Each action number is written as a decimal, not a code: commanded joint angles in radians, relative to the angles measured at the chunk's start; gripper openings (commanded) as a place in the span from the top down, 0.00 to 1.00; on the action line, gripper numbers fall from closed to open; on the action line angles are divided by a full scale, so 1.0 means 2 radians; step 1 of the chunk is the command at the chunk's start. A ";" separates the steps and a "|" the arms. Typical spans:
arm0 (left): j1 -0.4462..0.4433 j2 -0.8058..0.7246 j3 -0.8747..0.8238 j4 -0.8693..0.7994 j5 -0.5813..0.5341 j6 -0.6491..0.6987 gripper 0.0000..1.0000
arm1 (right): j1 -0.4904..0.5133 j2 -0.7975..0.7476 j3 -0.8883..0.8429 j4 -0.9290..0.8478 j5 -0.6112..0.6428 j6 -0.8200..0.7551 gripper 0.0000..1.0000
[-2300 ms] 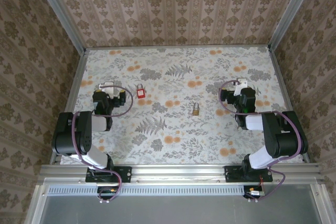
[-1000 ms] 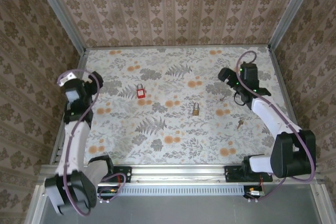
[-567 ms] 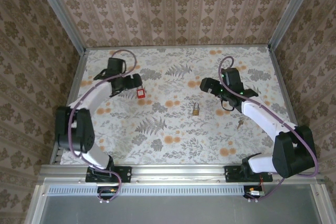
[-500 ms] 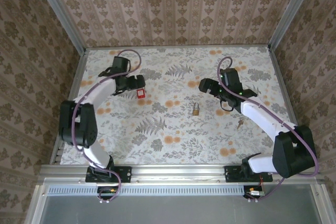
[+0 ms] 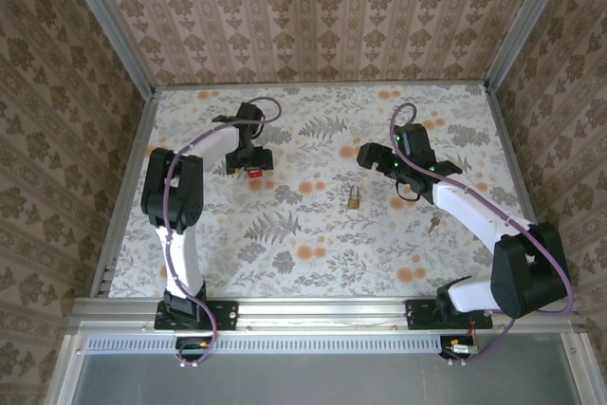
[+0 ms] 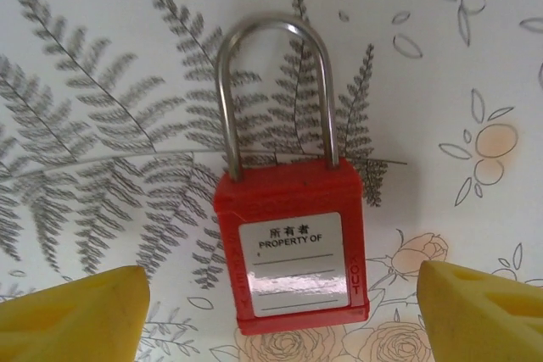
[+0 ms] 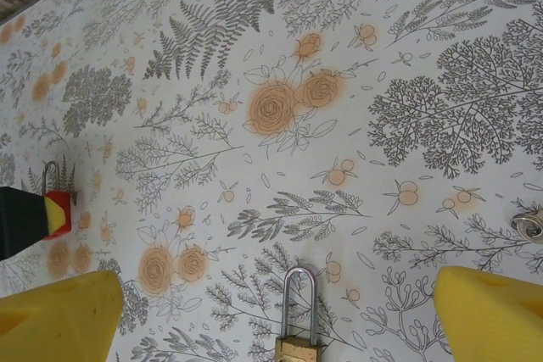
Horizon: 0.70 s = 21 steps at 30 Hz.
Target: Unlock with the key
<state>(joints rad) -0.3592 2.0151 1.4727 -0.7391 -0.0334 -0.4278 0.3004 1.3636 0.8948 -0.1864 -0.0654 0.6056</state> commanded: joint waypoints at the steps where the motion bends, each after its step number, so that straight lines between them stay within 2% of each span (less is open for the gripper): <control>1: 0.001 0.004 0.016 -0.030 -0.015 -0.023 0.24 | 0.002 0.005 0.000 0.006 -0.015 -0.004 0.06; 9: -0.017 -0.017 -0.013 -0.010 -0.022 -0.059 0.36 | 0.003 0.000 0.000 0.005 -0.017 -0.006 0.09; 21: -0.019 -0.016 -0.016 -0.001 -0.022 -0.073 0.51 | 0.002 -0.020 -0.013 -0.007 -0.006 -0.020 0.09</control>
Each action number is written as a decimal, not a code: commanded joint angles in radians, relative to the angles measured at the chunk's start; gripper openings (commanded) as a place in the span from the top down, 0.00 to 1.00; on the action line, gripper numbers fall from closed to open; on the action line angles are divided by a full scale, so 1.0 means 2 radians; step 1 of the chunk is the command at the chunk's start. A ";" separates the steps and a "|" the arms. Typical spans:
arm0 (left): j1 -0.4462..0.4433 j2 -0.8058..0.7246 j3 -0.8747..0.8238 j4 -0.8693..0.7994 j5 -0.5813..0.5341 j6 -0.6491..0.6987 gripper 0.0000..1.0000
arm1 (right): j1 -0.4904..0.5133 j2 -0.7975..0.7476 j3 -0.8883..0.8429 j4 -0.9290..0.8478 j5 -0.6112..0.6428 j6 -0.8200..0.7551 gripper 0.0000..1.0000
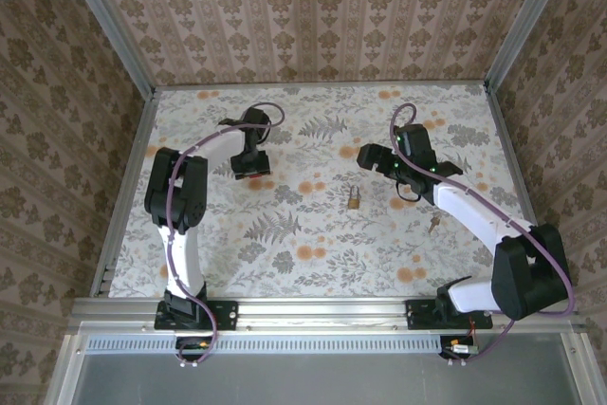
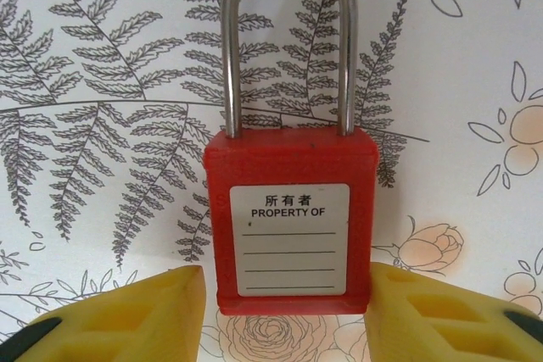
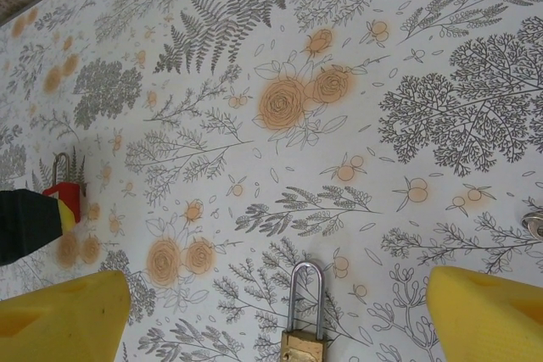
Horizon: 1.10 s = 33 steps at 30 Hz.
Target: Unlock with the key
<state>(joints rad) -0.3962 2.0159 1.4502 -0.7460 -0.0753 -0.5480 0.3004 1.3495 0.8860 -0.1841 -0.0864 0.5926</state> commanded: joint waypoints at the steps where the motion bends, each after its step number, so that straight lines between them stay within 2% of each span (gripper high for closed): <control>1: -0.004 -0.018 -0.009 0.007 0.001 -0.015 0.54 | 0.002 -0.013 -0.010 -0.010 0.008 -0.015 0.09; 10: -0.027 -0.050 -0.061 0.030 0.000 -0.050 0.59 | 0.000 -0.020 -0.020 -0.016 0.013 -0.015 0.09; 14: -0.068 -0.087 -0.104 0.035 -0.001 -0.079 0.57 | 0.000 -0.019 -0.021 -0.029 0.023 -0.014 0.09; 19: -0.121 -0.113 -0.161 0.062 -0.001 -0.130 0.57 | 0.000 -0.004 -0.014 -0.080 0.105 -0.019 0.11; 24: -0.143 -0.108 -0.176 0.079 0.012 -0.136 0.48 | -0.007 0.037 -0.001 -0.111 0.178 -0.040 0.21; 29: -0.153 -0.142 -0.172 0.067 0.007 -0.113 0.29 | -0.034 0.037 -0.019 -0.128 0.175 -0.004 0.40; 31: -0.156 -0.166 -0.175 0.060 0.000 -0.102 0.18 | -0.043 0.009 -0.043 -0.131 0.184 0.013 0.41; 33: -0.158 -0.194 -0.183 0.061 0.000 -0.086 0.14 | -0.062 -0.022 -0.070 -0.141 0.189 0.031 0.38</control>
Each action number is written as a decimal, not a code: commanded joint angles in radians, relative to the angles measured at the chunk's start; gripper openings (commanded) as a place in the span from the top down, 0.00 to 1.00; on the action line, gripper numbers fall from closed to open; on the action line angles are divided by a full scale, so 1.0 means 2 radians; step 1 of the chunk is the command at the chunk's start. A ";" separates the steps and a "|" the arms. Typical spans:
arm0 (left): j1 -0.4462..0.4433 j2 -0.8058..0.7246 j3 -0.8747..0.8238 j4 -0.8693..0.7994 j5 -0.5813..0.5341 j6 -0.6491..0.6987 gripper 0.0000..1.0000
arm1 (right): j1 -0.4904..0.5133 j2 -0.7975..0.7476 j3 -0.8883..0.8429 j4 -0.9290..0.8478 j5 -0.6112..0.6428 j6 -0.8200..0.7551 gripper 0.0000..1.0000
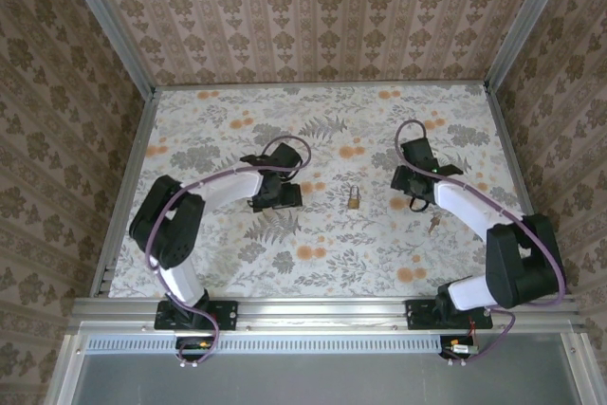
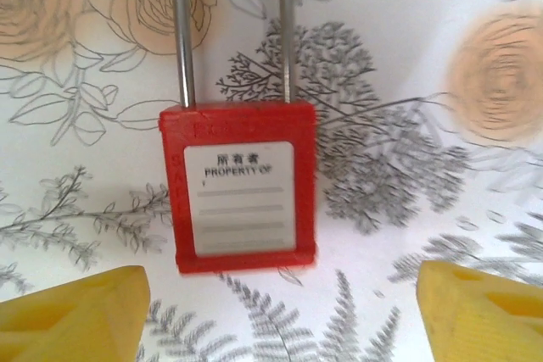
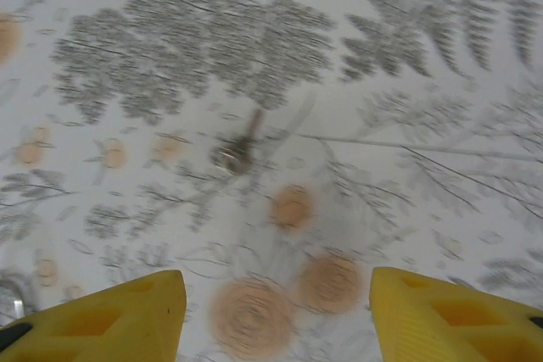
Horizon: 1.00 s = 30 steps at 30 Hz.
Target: Unlock with the key
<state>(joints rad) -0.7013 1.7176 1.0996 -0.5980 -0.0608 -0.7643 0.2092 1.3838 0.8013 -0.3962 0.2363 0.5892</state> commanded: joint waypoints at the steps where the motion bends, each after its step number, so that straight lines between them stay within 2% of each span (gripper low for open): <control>1: -0.007 -0.059 -0.012 -0.013 -0.007 0.026 0.12 | -0.025 -0.052 -0.037 -0.040 0.029 0.038 0.38; 7: -0.008 -0.126 -0.057 0.014 0.011 0.042 0.11 | -0.086 -0.105 -0.075 -0.068 0.038 0.061 0.38; 10: -0.008 -0.151 -0.077 0.024 0.014 0.047 0.11 | -0.115 -0.112 -0.087 -0.079 0.009 0.049 0.40; 12: -0.006 -0.163 -0.085 0.027 0.020 0.051 0.10 | -0.132 -0.109 -0.094 -0.075 -0.014 0.039 0.47; 15: -0.004 -0.174 -0.094 0.035 0.029 0.058 0.10 | -0.155 -0.107 -0.110 -0.053 -0.068 0.033 0.51; 23: -0.003 -0.186 -0.112 0.056 0.051 0.060 0.10 | -0.171 -0.081 -0.110 -0.037 -0.126 0.017 0.57; 30: -0.002 -0.188 -0.116 0.065 0.060 0.059 0.11 | -0.173 -0.053 -0.091 -0.030 -0.138 0.005 0.59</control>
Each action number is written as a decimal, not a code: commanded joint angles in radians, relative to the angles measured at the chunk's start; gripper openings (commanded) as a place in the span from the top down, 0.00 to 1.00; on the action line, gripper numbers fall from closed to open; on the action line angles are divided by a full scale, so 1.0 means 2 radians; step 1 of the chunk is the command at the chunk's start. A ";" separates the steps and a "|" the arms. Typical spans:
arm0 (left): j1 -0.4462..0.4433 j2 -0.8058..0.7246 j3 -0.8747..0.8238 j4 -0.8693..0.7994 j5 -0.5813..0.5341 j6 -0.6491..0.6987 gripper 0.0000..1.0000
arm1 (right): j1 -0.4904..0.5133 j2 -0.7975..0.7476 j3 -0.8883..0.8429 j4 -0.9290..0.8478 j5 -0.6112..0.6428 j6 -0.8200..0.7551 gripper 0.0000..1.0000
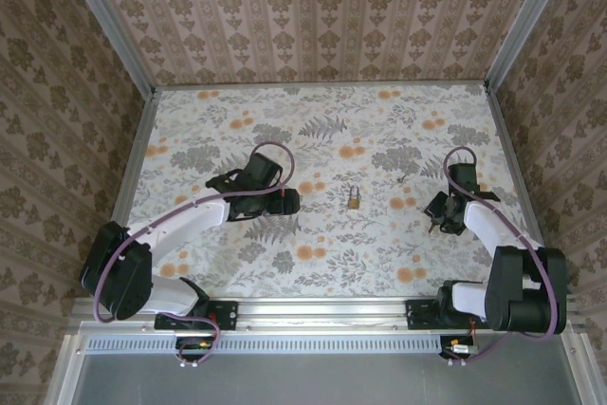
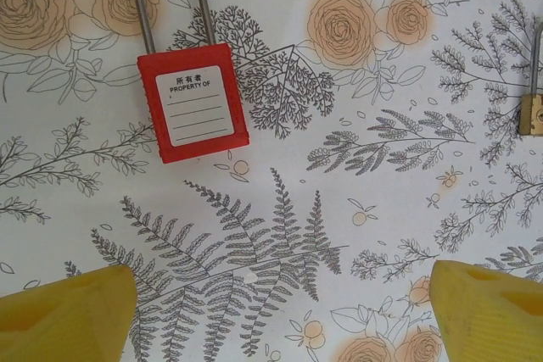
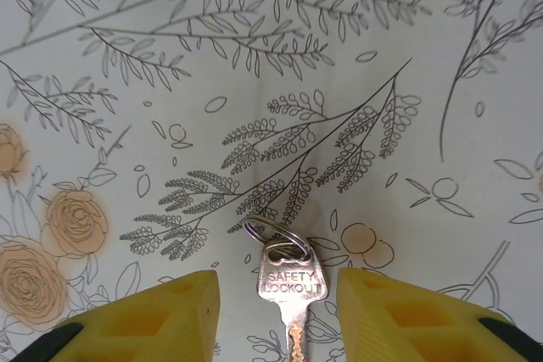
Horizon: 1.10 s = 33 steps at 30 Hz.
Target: Unlock with the key
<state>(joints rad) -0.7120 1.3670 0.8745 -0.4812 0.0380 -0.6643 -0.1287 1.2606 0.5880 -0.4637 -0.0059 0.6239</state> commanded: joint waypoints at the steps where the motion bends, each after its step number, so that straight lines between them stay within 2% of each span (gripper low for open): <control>1: 0.002 -0.013 -0.004 0.007 0.011 0.008 0.11 | -0.004 0.009 0.015 0.006 -0.017 -0.012 0.60; 17: 0.002 -0.013 -0.004 0.012 0.016 0.005 0.11 | -0.004 0.013 0.014 0.008 -0.009 -0.011 0.79; 24: 0.002 -0.010 -0.002 0.016 0.020 0.005 0.11 | -0.017 0.002 0.018 0.003 0.003 -0.009 0.80; 29: 0.003 -0.007 0.000 0.020 0.024 0.007 0.11 | -0.023 -0.003 0.014 0.003 0.006 -0.008 0.68; 33: 0.002 -0.005 0.000 0.023 0.026 0.007 0.11 | -0.023 -0.006 0.007 0.017 -0.005 -0.025 0.53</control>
<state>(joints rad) -0.7120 1.3602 0.8696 -0.4480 0.0761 -0.6643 -0.1703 1.2686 0.5957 -0.4477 -0.0086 0.6025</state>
